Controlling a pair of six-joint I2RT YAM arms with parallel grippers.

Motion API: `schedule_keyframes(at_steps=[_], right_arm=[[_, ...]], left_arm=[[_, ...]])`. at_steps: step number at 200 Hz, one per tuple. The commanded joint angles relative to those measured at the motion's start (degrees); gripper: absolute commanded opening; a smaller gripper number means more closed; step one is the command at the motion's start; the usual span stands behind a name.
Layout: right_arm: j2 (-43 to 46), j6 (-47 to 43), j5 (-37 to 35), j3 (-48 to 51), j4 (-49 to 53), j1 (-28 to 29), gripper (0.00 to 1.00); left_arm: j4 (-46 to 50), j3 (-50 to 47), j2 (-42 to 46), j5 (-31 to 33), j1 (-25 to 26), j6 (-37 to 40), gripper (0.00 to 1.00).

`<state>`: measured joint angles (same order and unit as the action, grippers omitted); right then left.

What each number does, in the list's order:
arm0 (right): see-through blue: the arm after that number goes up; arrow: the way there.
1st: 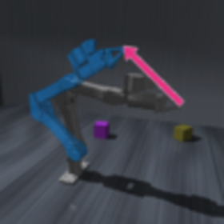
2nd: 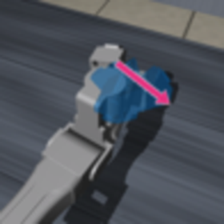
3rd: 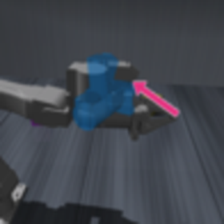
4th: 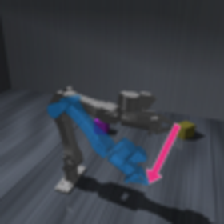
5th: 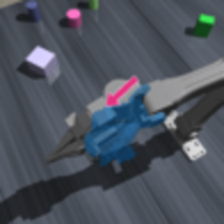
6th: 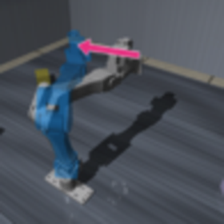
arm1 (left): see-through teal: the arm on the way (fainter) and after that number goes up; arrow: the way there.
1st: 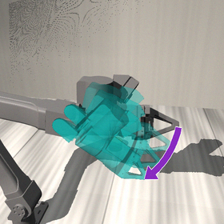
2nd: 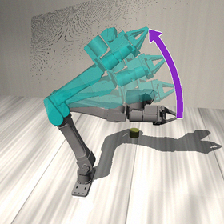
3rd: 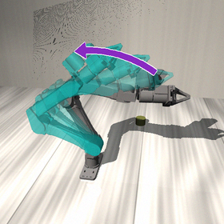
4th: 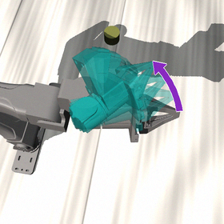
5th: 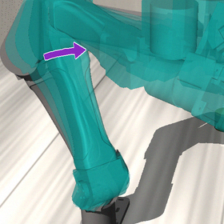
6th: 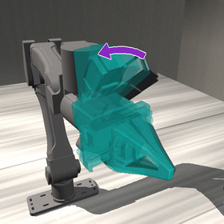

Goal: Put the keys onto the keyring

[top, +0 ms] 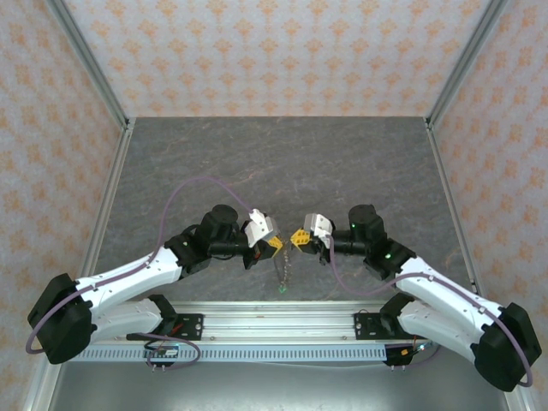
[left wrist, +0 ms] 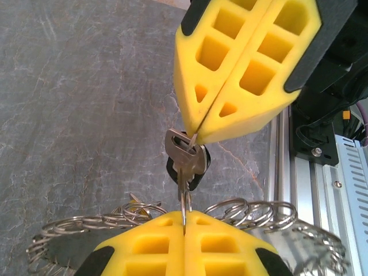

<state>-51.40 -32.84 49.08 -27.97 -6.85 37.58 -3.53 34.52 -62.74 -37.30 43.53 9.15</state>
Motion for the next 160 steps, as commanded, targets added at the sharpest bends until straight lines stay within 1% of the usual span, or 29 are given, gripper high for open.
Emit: schedule_keyframes(at_steps=[1, 15, 54, 101, 140, 160], right_arm=[[-1.4, 1.7, 6.1, -1.9, -4.3, 0.3, 0.00], [-2.6, 2.4, 7.9, -2.3, -4.9, 0.3, 0.00], [-4.8, 3.9, 9.7, -2.8, -6.8, 0.5, 0.00], [-7.8, 3.1, 6.6, -3.8, -7.6, 3.4, 0.00], [-8.6, 3.1, -2.3, -3.2, -8.1, 3.6, 0.00], [-8.7, 1.3, -6.0, -3.3, -4.3, 3.6, 0.00]], left_arm=[[-1.1, 1.6, 0.6, -0.6, 0.5, 1.3, 0.00], [-1.4, 1.5, 0.6, -0.5, 0.4, 1.2, 0.00], [-1.4, 1.4, 0.8, -0.2, 0.5, 0.9, 0.00], [-1.7, 1.5, 0.6, -0.4, 0.4, 0.7, 0.00], [-1.4, 1.3, 1.6, -0.3, 0.5, 0.7, 0.00], [-1.7, 0.8, 2.5, 0.2, 0.5, 0.6, 0.00]])
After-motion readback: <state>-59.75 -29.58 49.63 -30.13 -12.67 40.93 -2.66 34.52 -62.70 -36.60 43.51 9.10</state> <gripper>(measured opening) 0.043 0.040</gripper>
